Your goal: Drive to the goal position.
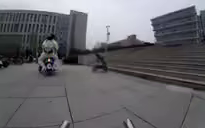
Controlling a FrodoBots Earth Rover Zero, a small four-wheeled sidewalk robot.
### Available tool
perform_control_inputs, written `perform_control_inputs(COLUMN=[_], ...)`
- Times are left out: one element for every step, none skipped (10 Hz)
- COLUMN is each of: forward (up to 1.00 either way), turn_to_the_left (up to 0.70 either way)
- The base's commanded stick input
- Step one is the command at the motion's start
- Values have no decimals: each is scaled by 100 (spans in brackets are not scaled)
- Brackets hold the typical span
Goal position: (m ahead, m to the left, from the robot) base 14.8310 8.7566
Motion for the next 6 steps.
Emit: perform_control_inputs(forward=[85,85,85,85,85,85], turn_to_the_left=[-3,-1,11,25,34,32])
